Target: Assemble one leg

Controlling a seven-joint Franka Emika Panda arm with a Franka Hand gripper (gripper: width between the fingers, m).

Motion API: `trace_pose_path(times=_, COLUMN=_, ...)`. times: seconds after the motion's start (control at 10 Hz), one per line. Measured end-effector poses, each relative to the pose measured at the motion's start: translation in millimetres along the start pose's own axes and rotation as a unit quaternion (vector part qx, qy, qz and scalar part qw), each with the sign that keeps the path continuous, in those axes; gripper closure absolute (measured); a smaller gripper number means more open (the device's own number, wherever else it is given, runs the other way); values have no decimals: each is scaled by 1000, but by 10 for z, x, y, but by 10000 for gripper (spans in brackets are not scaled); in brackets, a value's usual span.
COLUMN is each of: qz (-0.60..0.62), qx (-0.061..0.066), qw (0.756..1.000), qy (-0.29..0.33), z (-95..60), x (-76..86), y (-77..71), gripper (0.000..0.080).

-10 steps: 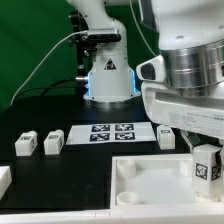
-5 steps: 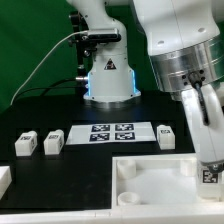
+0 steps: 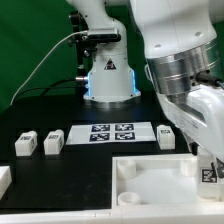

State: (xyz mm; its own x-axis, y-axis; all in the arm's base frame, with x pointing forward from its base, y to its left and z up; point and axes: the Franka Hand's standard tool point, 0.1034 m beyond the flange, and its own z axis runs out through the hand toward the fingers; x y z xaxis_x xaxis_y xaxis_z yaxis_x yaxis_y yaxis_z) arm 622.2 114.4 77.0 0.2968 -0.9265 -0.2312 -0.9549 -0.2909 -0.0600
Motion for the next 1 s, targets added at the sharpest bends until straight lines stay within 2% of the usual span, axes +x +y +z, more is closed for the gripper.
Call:
trace_pose_path(times=0.1, qz=-108, qx=-31, qw=994, qy=14, z=-21, x=3, y=27, gripper=153)
trace_pose_path(times=0.2, qz=-155, qx=-24, qw=988, qy=17, z=-19, x=9, y=-2, gripper=150)
trace_pose_path(times=0.4, qz=-254, qx=-27, qw=967, qy=16, z=-14, x=29, y=8, gripper=150)
trace_pose_path(times=0.5, qz=-316, qx=-38, qw=948, qy=27, z=-18, x=24, y=3, gripper=150)
trace_pose_path(times=0.6, qz=-403, qx=-58, qw=912, qy=54, z=-19, x=-28, y=-33, gripper=150)
trace_pose_path(times=0.7, qz=-478, qx=-57, qw=874, qy=67, z=-8, x=-81, y=-96, gripper=150)
trace_pose_path(times=0.8, qz=-497, qx=-52, qw=863, qy=72, z=0, x=-100, y=-121, gripper=150)
trace_pose_path(times=0.9, qz=-492, qx=-52, qw=866, qy=70, z=4, x=-99, y=-114, gripper=150)
trace_pose_path(times=1.0, qz=-492, qx=-52, qw=866, qy=70, z=3, x=-97, y=-114, gripper=277)
